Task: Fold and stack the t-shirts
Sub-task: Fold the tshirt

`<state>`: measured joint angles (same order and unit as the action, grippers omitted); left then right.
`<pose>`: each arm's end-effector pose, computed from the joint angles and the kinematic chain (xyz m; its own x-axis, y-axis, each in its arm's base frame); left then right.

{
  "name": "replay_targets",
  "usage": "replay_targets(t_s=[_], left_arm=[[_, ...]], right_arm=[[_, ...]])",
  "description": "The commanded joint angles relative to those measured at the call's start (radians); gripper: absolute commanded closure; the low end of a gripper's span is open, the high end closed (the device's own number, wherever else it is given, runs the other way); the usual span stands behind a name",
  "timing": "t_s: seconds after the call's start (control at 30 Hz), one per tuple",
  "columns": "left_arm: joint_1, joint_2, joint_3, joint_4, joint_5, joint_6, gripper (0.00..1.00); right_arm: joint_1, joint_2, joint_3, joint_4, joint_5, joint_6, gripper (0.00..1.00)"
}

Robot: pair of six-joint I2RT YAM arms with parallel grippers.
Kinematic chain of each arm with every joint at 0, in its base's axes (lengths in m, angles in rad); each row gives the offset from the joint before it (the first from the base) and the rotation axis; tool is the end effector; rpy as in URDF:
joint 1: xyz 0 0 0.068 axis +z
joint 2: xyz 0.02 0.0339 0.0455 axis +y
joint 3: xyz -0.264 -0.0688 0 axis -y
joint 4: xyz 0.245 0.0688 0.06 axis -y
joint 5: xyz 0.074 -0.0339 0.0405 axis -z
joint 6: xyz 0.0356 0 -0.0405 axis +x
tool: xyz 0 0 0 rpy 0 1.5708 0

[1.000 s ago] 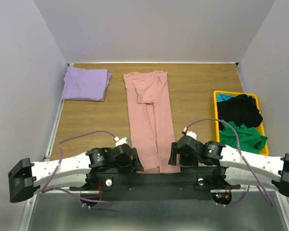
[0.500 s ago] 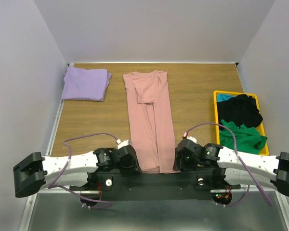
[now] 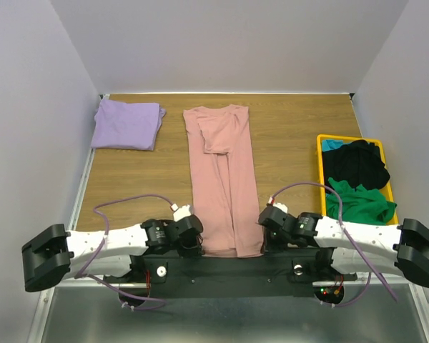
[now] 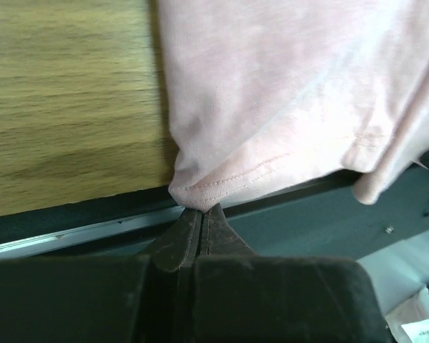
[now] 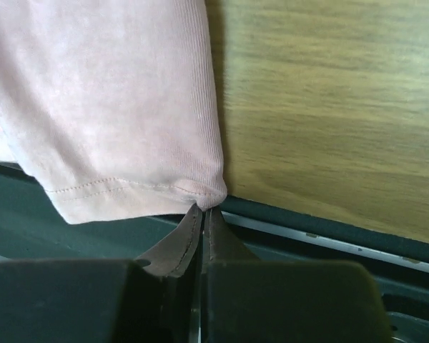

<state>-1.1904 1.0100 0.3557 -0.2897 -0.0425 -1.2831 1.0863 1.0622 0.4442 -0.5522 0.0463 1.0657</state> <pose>0.0663 -0.1617 0.1468 -0.9660 -0.1645 -0.1994 -0.0278 0.8329 -0.5527 0.0800 0.1484 0.1501 -0.9738 0.0268 -0.2260 -0.0483 0.9460 0.3206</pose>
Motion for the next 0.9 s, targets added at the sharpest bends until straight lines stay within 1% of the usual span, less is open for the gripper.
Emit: replay_targets(t_s=[0.0, 0.07, 0.17, 0.23, 0.3, 0.37, 0.4, 0.43, 0.5, 0.53, 0.57, 0.63, 0.7, 0.73, 0.77, 0.87], left_arm=[[-0.005, -0.089, 0.042, -0.015, -0.046, 0.028, 1.0], [-0.005, -0.146, 0.042, -0.022, -0.062, 0.024, 1.0], [-0.003, -0.188, 0.048, -0.023, -0.083, 0.024, 1.0], [-0.003, -0.211, 0.077, -0.042, -0.126, 0.021, 1.0], [-0.002, -0.218, 0.1, -0.029, -0.196, 0.022, 1.0], [0.008, -0.217, 0.111, -0.011, -0.21, 0.034, 1.0], [0.02, -0.205, 0.126, 0.001, -0.233, 0.045, 1.0], [0.037, -0.197, 0.135, 0.007, -0.241, 0.076, 1.0], [0.104, -0.157, 0.155, 0.027, -0.249, 0.114, 1.0], [0.129, -0.145, 0.175, 0.046, -0.247, 0.134, 1.0], [0.19, -0.117, 0.192, 0.067, -0.247, 0.165, 1.0], [0.244, -0.096, 0.21, 0.099, -0.237, 0.204, 1.0], [0.284, -0.068, 0.227, 0.135, -0.235, 0.255, 1.0], [0.322, -0.056, 0.248, 0.165, -0.231, 0.28, 1.0], [0.336, -0.027, 0.262, 0.17, -0.25, 0.284, 1.0], [0.396, 0.051, 0.328, 0.161, -0.255, 0.327, 1.0]], right_arm=[[-0.003, -0.004, 0.071, 0.054, 0.082, -0.024, 0.99], [-0.003, -0.019, 0.091, 0.052, 0.101, -0.05, 1.0], [-0.003, -0.028, 0.139, 0.051, 0.135, -0.072, 0.99], [-0.003, -0.028, 0.184, 0.051, 0.15, -0.081, 1.0], [-0.003, -0.015, 0.23, 0.046, 0.212, -0.098, 1.0], [-0.005, 0.004, 0.25, 0.043, 0.256, -0.111, 0.99], [-0.011, 0.028, 0.287, 0.044, 0.311, -0.115, 1.0], [-0.012, 0.042, 0.309, 0.044, 0.343, -0.113, 1.0], [-0.017, 0.073, 0.369, 0.044, 0.409, -0.115, 1.0], [-0.028, 0.105, 0.389, 0.046, 0.472, -0.116, 1.0], [-0.051, 0.128, 0.431, 0.046, 0.493, -0.13, 1.0], [-0.083, 0.183, 0.47, 0.049, 0.535, -0.154, 1.0], [-0.123, 0.217, 0.507, 0.054, 0.541, -0.171, 1.0], [-0.161, 0.234, 0.533, 0.064, 0.555, -0.18, 1.0], [-0.202, 0.264, 0.545, 0.083, 0.555, -0.196, 1.0], [-0.247, 0.327, 0.597, 0.11, 0.566, -0.216, 0.99]])
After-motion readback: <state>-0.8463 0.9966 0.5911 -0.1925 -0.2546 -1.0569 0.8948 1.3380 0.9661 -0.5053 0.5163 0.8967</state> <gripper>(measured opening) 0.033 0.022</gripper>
